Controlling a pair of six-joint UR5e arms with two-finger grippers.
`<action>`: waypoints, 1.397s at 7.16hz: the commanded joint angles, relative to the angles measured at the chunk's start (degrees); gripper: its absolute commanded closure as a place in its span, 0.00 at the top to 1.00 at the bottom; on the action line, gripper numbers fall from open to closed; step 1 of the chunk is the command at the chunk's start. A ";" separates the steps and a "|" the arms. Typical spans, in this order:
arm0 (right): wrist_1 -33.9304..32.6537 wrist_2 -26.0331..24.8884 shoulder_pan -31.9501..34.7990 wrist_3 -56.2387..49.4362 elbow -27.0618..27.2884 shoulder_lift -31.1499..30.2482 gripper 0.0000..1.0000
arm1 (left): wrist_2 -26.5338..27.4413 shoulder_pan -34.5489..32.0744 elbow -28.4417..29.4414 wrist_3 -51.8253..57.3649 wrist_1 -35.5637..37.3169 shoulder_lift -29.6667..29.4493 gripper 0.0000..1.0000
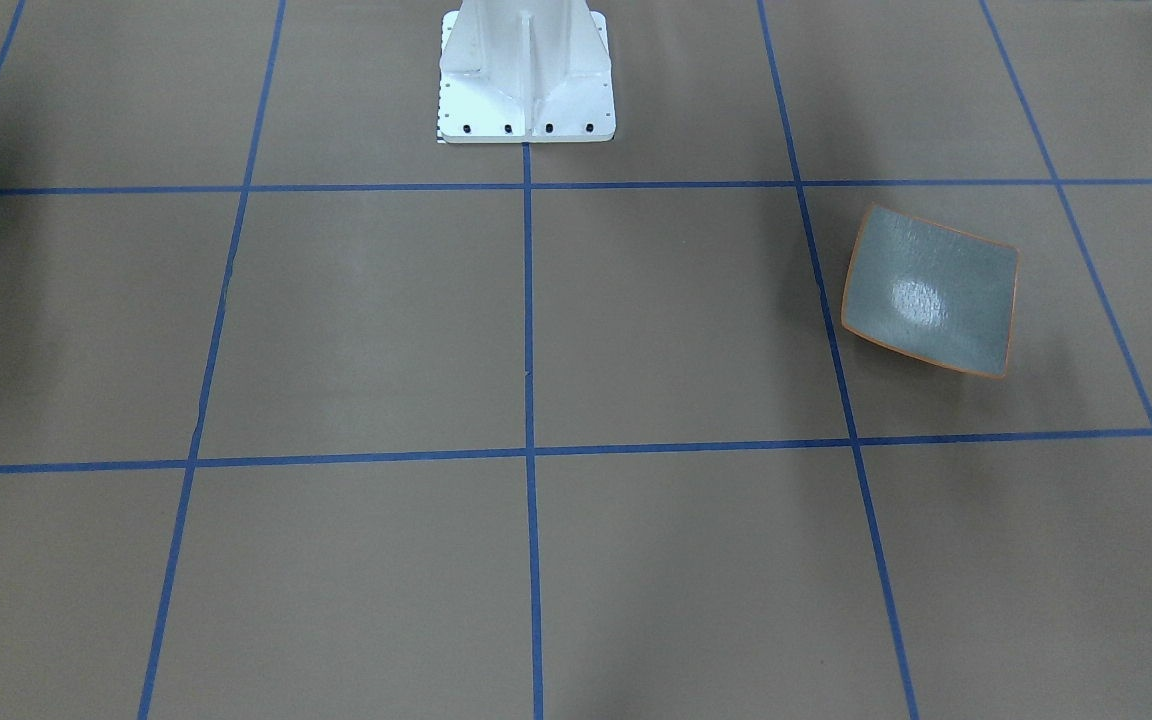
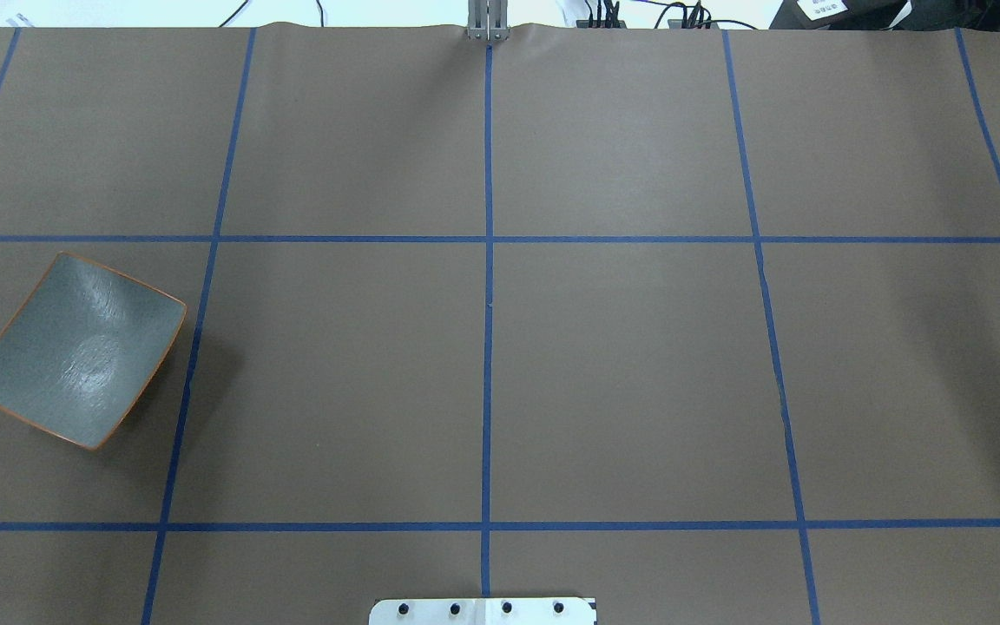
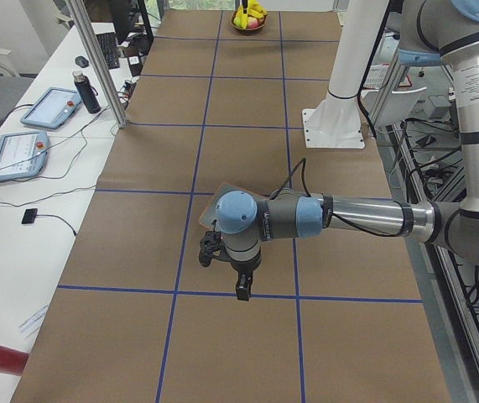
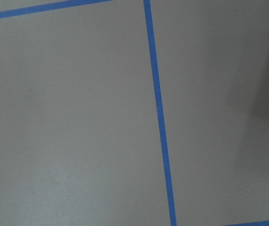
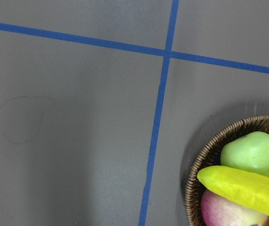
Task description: Transfer all bananas from basket to plate
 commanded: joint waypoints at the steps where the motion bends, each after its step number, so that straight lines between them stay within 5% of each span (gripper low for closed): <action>1: 0.13 0.09 0.40 -0.04 0.00 0.12 1.00 | -0.32 0.00 -0.03 -0.07 -0.01 -0.27 1.00; 3: 2.66 0.17 0.40 0.13 0.78 1.52 1.00 | -0.41 0.00 -0.11 -0.16 -0.09 -0.27 1.00; 7: 21.09 0.70 0.05 6.54 1.14 1.18 1.00 | -0.41 0.00 0.06 -0.07 -0.01 -0.10 1.00; 10: 35.58 1.40 0.48 -1.49 -9.44 -2.25 0.99 | -0.50 0.00 0.06 -0.07 0.17 0.08 1.00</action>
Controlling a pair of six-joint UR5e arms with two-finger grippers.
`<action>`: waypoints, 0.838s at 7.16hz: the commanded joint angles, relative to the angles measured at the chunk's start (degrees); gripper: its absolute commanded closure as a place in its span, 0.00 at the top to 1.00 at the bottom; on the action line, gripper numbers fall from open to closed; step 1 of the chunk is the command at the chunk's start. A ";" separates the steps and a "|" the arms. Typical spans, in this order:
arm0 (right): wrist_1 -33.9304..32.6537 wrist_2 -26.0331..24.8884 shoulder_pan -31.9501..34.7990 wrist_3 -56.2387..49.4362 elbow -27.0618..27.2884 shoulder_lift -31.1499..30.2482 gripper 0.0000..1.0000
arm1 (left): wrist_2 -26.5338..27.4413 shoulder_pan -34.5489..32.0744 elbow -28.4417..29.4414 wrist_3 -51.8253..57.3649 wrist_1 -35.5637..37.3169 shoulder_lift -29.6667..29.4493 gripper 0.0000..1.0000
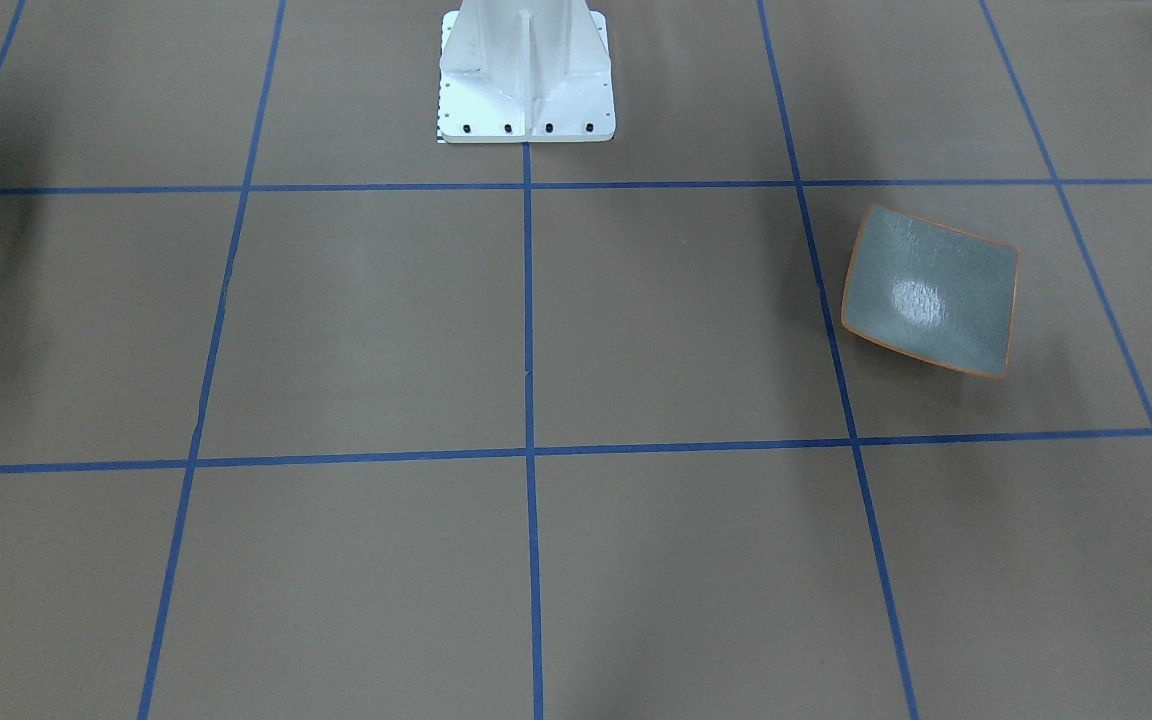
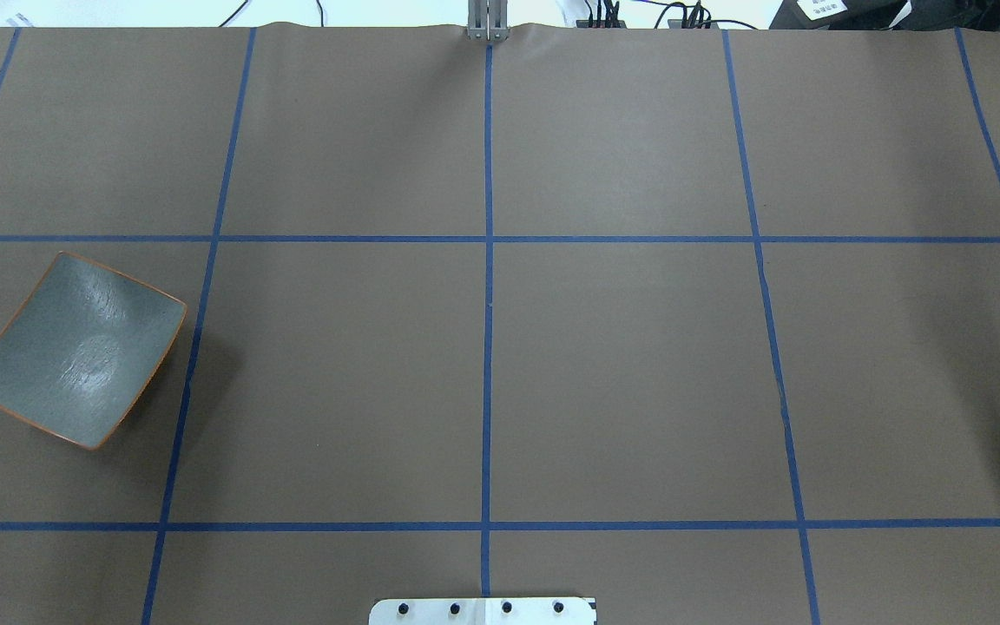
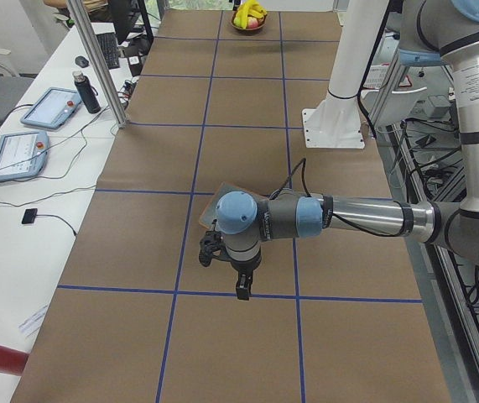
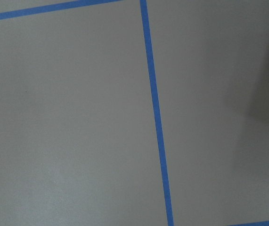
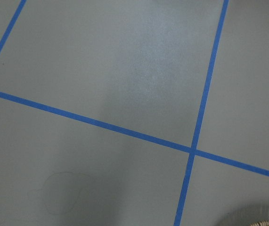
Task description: Transfer all bananas from basket to plate
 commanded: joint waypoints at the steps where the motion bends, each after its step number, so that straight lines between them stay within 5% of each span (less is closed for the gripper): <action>1: 8.20 2.71 1.06 -11.14 -9.11 -0.57 0.99 | -0.03 0.00 0.00 0.00 0.10 0.04 1.00; 3: 4.46 11.37 8.93 -28.97 -18.41 3.89 0.98 | -0.03 0.00 0.35 0.00 0.10 0.21 1.00; 6: -5.39 13.63 14.67 -45.29 -25.06 7.70 0.98 | -0.03 0.09 0.97 0.09 0.19 0.21 1.00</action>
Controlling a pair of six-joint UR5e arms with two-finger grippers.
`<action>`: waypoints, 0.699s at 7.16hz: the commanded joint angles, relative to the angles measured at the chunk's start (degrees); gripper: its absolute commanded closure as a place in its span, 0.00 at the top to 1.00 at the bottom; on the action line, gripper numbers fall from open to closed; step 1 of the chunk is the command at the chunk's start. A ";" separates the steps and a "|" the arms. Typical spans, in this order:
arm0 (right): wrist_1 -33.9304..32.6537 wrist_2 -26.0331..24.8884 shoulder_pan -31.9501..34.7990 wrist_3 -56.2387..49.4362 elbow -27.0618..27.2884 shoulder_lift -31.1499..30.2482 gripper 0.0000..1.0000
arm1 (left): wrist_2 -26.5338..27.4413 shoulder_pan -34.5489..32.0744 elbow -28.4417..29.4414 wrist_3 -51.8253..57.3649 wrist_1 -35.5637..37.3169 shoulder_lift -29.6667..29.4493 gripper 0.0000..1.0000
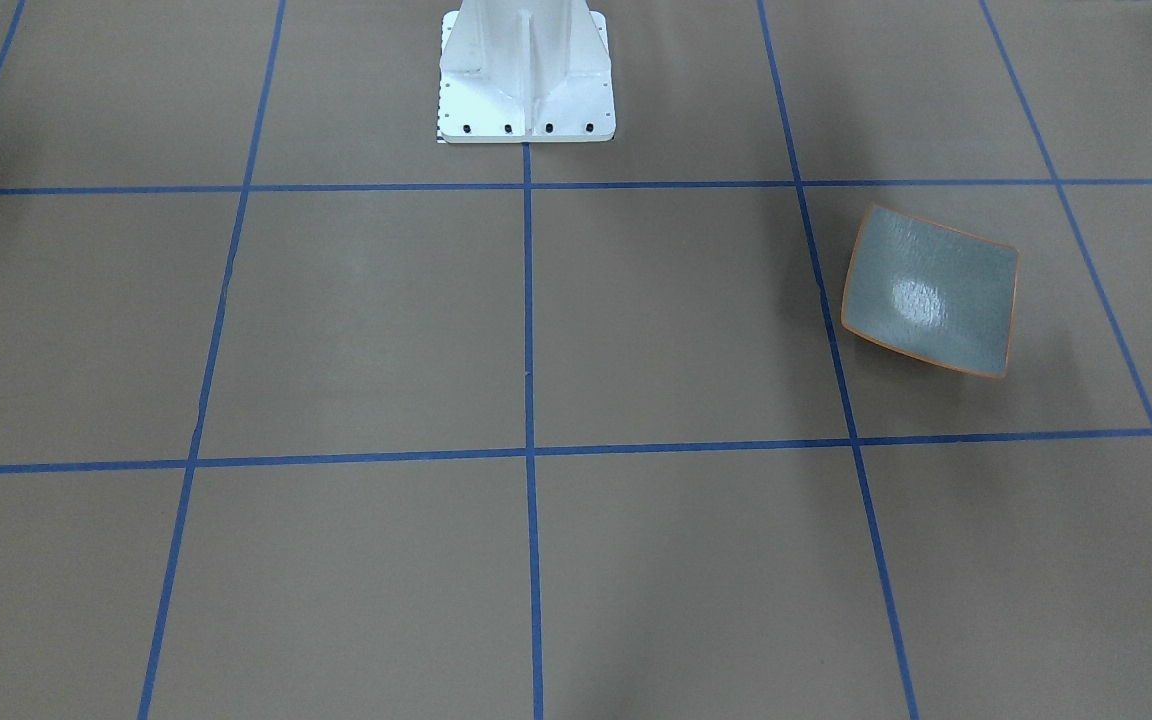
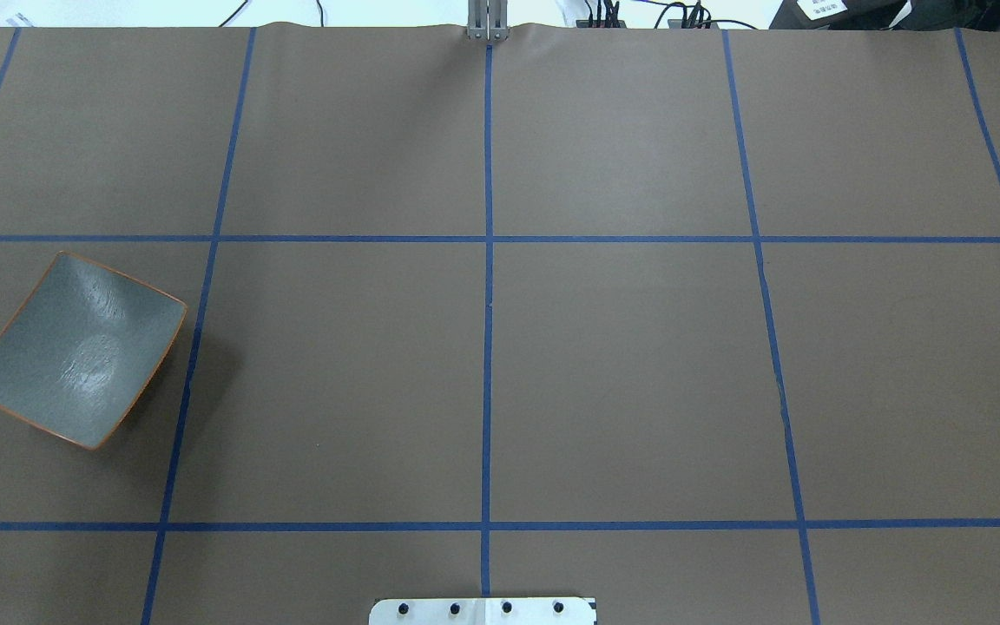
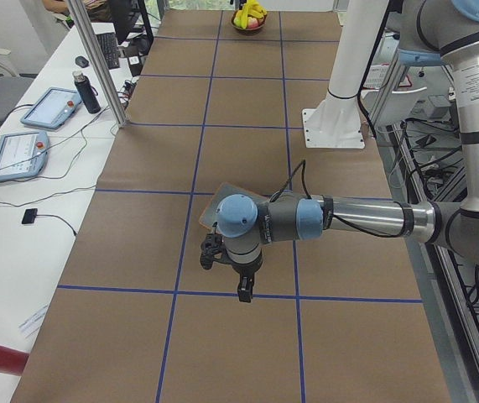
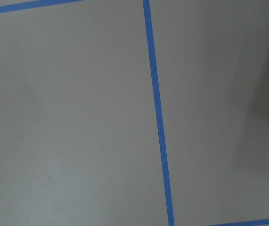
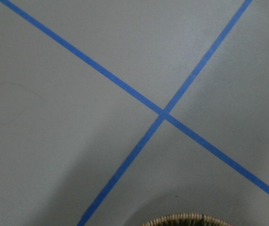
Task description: Transfer all bananas from basket to plate
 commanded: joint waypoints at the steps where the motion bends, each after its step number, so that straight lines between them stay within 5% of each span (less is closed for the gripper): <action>1: -4.31 0.57 2.75 -8.28 -1.88 0.08 0.96 | 0.00 0.07 0.34 0.07 0.03 0.01 1.00; 5: -4.93 -1.72 3.28 -13.14 -2.93 -4.23 0.90 | 0.00 0.07 0.34 0.07 -0.06 0.01 1.00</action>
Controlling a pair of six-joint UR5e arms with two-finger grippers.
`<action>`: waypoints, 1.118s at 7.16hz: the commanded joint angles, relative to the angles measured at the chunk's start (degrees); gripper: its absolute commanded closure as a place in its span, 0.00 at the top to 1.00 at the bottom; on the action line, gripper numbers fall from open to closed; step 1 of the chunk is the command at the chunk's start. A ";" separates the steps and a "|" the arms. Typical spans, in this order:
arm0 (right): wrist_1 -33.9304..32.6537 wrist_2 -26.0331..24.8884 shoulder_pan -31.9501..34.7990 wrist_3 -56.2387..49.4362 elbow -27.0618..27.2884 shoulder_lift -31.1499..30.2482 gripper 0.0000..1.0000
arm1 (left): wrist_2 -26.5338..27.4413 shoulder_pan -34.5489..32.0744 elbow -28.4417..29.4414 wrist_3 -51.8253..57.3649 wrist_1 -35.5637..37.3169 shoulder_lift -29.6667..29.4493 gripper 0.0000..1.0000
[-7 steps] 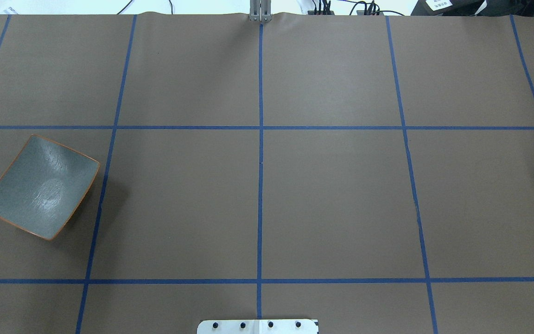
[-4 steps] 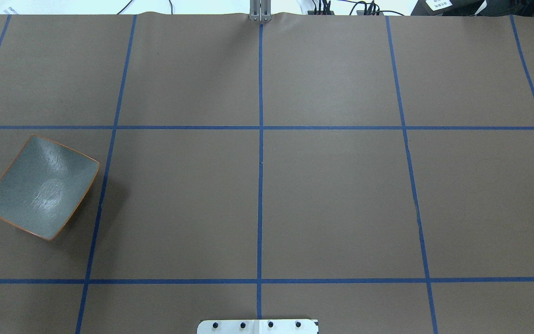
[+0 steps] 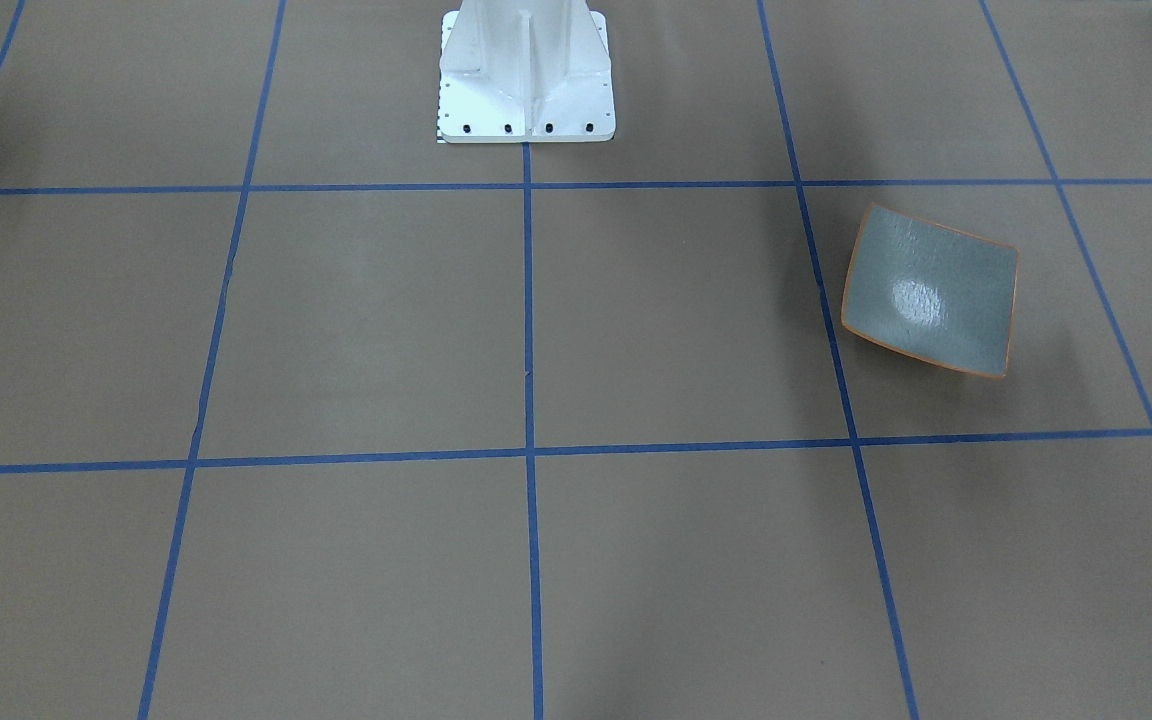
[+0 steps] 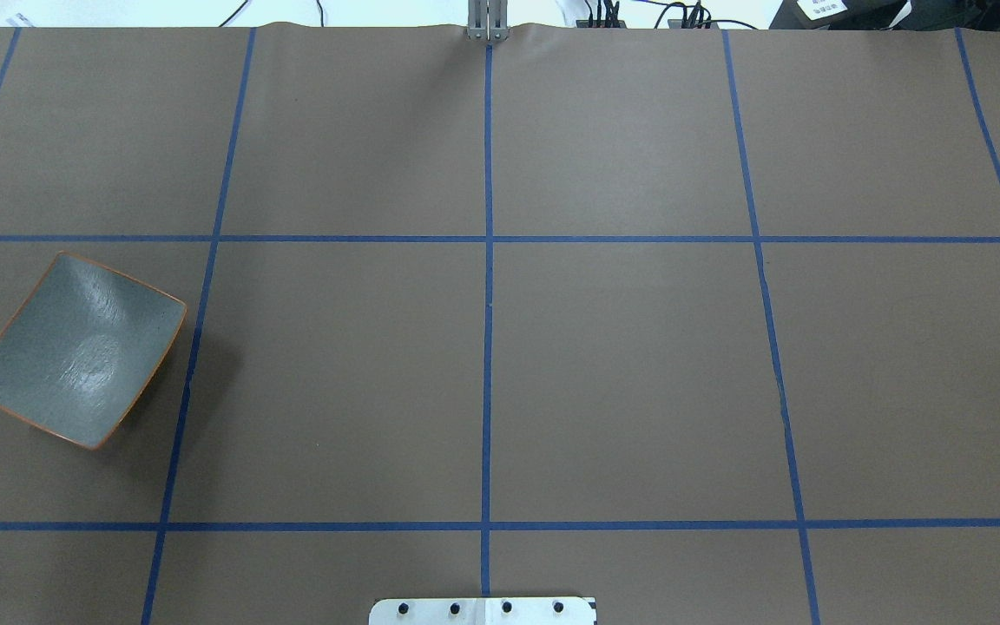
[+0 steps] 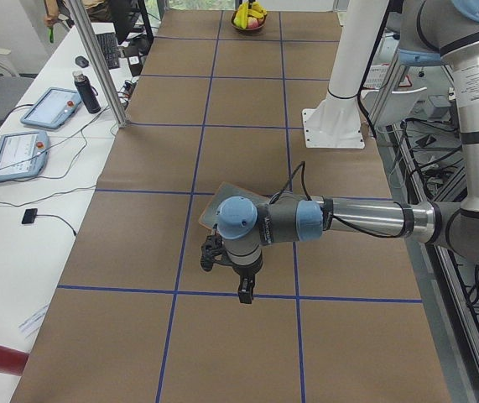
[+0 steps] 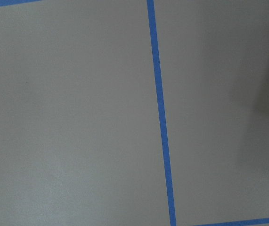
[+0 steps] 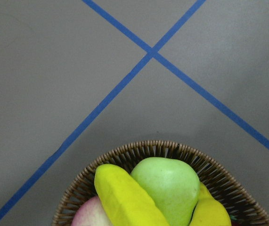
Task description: Transfer all bananas from basket to plate
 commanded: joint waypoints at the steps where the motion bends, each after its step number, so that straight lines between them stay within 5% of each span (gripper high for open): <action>1: -0.05 -2.51 -0.09 -1.61 -0.40 -0.79 0.88 | 0.00 0.00 0.02 0.00 -0.01 0.00 1.00; 2: -0.05 -5.23 -0.09 -1.96 -0.48 -0.44 0.87 | 0.00 0.00 0.02 0.00 0.07 0.00 1.00; 3: -0.14 -5.52 -0.09 -1.88 -0.40 -0.35 0.66 | 0.00 0.00 0.29 0.00 0.07 0.00 1.00; 4: -0.22 -5.61 -0.09 -1.88 -0.22 -0.09 0.12 | 0.00 0.00 0.29 0.00 0.07 0.00 1.00; 5: -0.22 -5.52 -0.09 -1.70 -0.13 -0.35 0.00 | 0.00 0.00 0.37 0.00 0.07 0.09 1.00; 8: -4.25 -5.08 0.61 -0.74 2.75 0.17 0.00 | 0.00 0.00 0.38 0.00 0.16 0.18 1.00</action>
